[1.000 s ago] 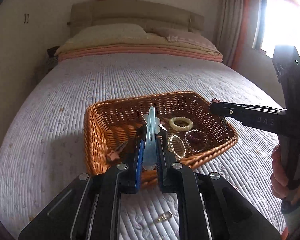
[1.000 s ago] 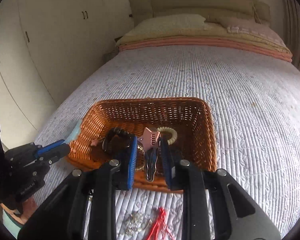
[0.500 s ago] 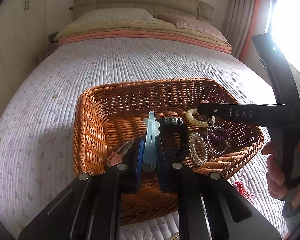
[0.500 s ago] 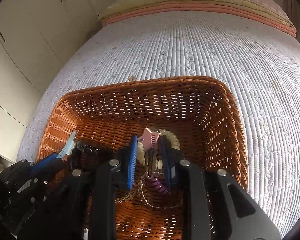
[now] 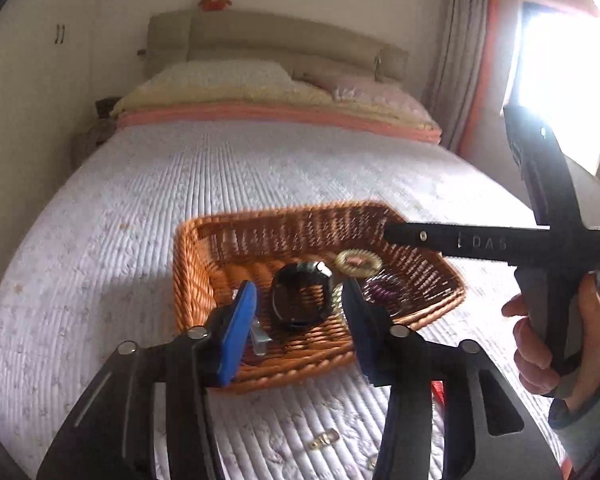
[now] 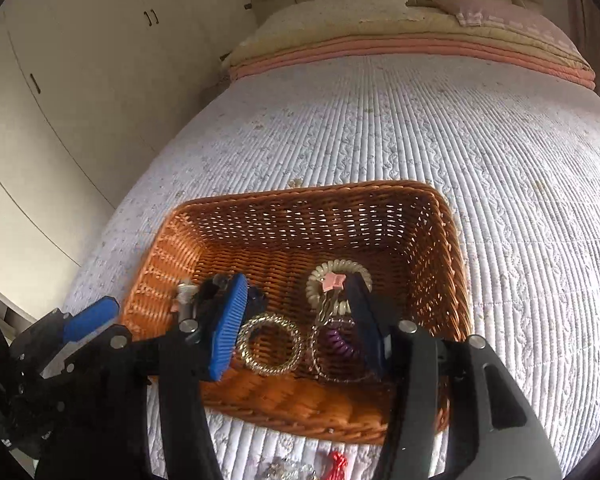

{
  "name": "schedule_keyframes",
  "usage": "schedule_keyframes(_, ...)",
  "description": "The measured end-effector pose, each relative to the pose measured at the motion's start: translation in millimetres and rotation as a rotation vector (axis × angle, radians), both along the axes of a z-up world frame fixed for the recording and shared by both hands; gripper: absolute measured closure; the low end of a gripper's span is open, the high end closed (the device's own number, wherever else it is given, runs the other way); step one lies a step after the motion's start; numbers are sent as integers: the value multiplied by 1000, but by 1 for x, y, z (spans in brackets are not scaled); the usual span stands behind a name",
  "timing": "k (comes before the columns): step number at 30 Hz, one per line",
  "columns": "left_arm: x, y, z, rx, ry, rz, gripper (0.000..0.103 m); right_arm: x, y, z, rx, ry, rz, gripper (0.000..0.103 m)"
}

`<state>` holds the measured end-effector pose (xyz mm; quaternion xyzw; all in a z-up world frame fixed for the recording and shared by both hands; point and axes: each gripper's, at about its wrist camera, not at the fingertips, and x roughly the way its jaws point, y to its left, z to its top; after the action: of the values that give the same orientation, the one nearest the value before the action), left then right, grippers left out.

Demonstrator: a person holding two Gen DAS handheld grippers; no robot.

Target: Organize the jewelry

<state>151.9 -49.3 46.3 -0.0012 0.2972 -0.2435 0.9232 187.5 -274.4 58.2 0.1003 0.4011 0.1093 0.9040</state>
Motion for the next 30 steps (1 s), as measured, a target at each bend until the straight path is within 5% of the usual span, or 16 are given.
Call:
schedule_keyframes(7, -69, 13, 40, -53, -92, -34, 58, -86, -2, 43, -23, -103, 16, 54)
schedule_keyframes(12, -111, 16, 43, -66, -131, -62, 58, -127, -1, 35, -87, -123, 4, 54)
schedule_keyframes(20, -135, 9, -8, -31, -36, -94, 58, -156, 3, -19, -126, -42, -6, 54)
schedule_keyframes(24, -124, 0, -55, 51, 55, -76, 58, -156, 0, -59, -119, 33, -15, 54)
schedule_keyframes(30, -103, -6, -94, 30, 196, -127, 58, -150, -12, -99, -48, 127, -34, 54)
